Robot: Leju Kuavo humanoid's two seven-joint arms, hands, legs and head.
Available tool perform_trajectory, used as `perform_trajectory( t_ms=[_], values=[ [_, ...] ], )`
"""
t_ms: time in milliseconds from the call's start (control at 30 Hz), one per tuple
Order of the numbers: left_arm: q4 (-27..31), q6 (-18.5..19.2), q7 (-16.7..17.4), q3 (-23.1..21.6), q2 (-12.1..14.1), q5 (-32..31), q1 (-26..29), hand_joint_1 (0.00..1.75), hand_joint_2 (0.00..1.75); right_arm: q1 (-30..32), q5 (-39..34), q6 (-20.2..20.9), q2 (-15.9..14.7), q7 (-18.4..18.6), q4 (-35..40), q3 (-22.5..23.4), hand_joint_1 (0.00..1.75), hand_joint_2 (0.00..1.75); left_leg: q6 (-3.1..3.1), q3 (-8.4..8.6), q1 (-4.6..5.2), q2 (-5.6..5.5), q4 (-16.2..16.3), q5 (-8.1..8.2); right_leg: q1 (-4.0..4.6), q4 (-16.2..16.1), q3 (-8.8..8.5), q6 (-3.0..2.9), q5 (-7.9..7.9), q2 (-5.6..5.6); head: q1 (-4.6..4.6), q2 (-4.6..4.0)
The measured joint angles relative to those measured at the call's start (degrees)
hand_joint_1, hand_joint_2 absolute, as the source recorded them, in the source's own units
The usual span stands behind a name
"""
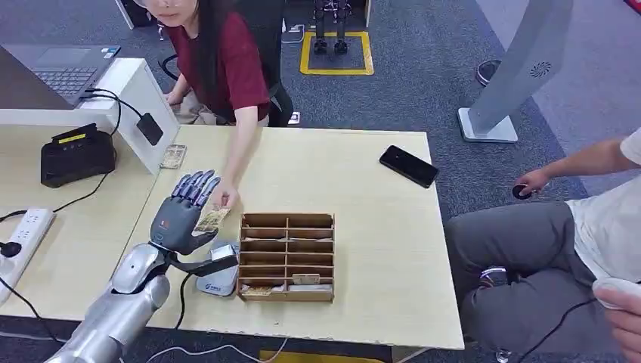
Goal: Pass the card to the sensor for recognition and then transmit it.
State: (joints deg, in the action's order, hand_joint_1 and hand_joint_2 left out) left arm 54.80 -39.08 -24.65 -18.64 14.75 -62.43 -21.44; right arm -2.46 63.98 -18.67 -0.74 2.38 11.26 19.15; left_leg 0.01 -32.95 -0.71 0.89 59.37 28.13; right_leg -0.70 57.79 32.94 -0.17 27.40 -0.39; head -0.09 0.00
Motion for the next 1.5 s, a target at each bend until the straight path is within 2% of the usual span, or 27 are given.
perform_trajectory(
  t_ms=[233,267,700,1033,1200,1300,1400,1500],
  values=[
    [0.2,1.9,-1.7,0.4,-0.2,2.6,0.3,1.59,1.75,0.0,0.9,-0.1,0.0,-0.1,0.0,0.4,0.00,1.75,0.00,0.00,0.00,0.00,0.0,0.00,0.00,0.0,0.00,0.00,0.00,0.00,0.00,0.00],
    [0.3,2.0,-1.7,0.5,-0.3,2.7,0.3,1.75,1.75,0.0,0.9,-0.1,0.0,-0.2,0.0,0.4,0.00,1.75,0.00,0.00,0.00,0.00,0.0,0.00,0.00,0.0,0.00,0.00,0.00,0.00,0.00,0.00],
    [0.3,2.1,-1.9,1.5,-0.7,4.3,0.3,1.75,1.75,0.0,1.1,-0.1,0.1,-0.3,0.0,1.3,0.00,1.75,0.00,0.00,0.00,0.01,0.0,0.00,0.00,0.0,0.00,0.00,0.00,0.01,0.00,0.00],
    [2.7,3.3,-5.4,3.7,-1.8,10.5,1.7,1.75,1.75,0.0,2.1,0.0,0.2,-0.7,0.0,1.7,0.00,1.75,0.00,-0.01,0.00,0.00,0.0,0.00,0.00,0.0,0.00,0.00,0.00,0.00,0.00,0.00],
    [6.7,7.3,-10.3,6.3,-2.9,18.9,3.8,1.75,1.75,0.0,3.2,0.0,0.2,-1.0,0.0,2.2,0.00,1.75,0.00,0.00,0.00,0.01,0.0,0.00,0.00,0.0,0.01,0.00,0.00,0.01,-0.02,0.00],
    [9.4,11.7,-9.9,7.7,-3.5,22.5,4.5,1.75,1.75,0.0,3.2,0.0,0.3,-0.9,0.0,2.7,0.00,1.75,0.00,0.00,0.00,-0.02,0.0,0.00,0.00,0.0,0.00,0.00,0.00,-0.02,0.00,0.00],
    [11.7,18.7,-8.6,9.7,-4.6,28.3,4.9,1.75,1.75,0.0,3.7,0.0,0.3,-0.8,0.0,3.3,0.00,1.75,0.00,-0.01,0.00,-0.02,0.0,0.00,0.00,0.0,0.00,0.00,0.00,-0.02,0.00,0.00],
    [13.3,22.2,-8.2,11.4,-5.7,31.8,5.4,1.75,1.75,0.1,4.0,0.0,0.4,-0.9,0.0,3.9,0.00,1.75,0.00,0.00,0.00,0.00,0.0,0.00,0.00,0.0,0.00,0.00,0.00,0.00,0.00,-0.02]
  ],
)
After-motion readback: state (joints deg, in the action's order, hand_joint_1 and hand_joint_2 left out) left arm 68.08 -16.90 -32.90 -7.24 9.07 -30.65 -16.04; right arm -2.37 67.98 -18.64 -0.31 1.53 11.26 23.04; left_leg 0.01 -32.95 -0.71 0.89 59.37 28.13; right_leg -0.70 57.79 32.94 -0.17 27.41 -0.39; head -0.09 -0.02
